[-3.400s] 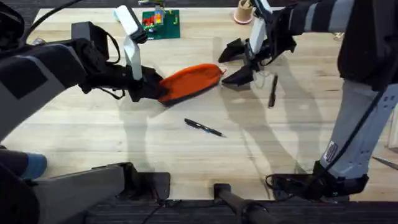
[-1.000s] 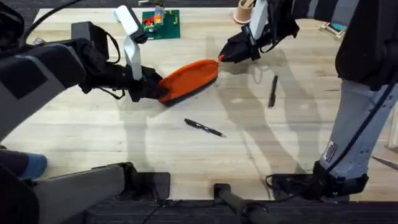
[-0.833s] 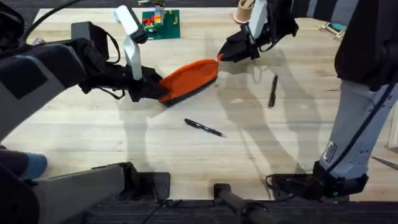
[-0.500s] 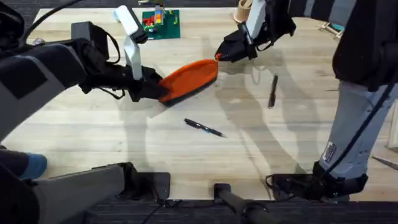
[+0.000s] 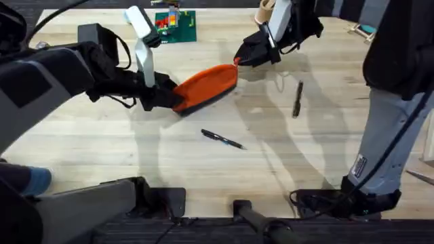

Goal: Unzip the bag, pick up the pens from the table one at a time and place them inside, then zip the bag closed.

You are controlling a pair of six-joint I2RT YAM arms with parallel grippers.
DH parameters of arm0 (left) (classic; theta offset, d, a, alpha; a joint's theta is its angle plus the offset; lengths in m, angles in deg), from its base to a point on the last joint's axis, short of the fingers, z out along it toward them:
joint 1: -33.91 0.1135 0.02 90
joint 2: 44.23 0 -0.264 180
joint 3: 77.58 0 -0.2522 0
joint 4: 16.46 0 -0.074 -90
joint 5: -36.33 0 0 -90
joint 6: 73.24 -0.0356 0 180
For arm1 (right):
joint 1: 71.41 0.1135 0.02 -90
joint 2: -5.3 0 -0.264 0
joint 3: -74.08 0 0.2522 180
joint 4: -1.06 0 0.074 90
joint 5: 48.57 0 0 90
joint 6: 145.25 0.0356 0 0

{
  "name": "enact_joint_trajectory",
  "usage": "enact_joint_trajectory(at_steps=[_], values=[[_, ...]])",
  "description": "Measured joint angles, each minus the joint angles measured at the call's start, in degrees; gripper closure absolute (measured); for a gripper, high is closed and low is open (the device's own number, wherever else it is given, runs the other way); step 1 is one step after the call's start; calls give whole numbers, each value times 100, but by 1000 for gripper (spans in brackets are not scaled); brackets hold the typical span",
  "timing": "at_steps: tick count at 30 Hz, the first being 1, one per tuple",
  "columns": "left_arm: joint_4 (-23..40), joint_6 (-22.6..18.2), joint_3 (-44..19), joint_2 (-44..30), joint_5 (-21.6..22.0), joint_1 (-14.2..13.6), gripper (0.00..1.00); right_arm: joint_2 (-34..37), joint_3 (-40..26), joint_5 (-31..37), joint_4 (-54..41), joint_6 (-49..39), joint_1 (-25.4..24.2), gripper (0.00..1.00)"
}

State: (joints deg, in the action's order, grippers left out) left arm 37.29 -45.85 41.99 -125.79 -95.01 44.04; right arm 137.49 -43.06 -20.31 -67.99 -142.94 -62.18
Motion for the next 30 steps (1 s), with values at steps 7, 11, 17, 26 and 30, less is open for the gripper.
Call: enact_joint_trajectory(at_steps=[7, 11, 17, 26, 30], values=[[-6, 0, 0, -1, 11, 2, 959, -221, -52, 0, -9, -88, 183, 971], [-13, 0, -4, 2, 33, 2, 959, -221, -147, 4, -7, -110, 285, 971], [-13, 0, -11, -1, 48, 2, 959, -221, -265, 0, -7, -110, 394, 971], [-13, 0, -13, 0, 52, 2, 959, -221, -474, 2, -9, -113, 712, 971], [-13, 0, -13, 2, 55, 2, 959, -221, -505, 4, -5, -113, 825, 971]])
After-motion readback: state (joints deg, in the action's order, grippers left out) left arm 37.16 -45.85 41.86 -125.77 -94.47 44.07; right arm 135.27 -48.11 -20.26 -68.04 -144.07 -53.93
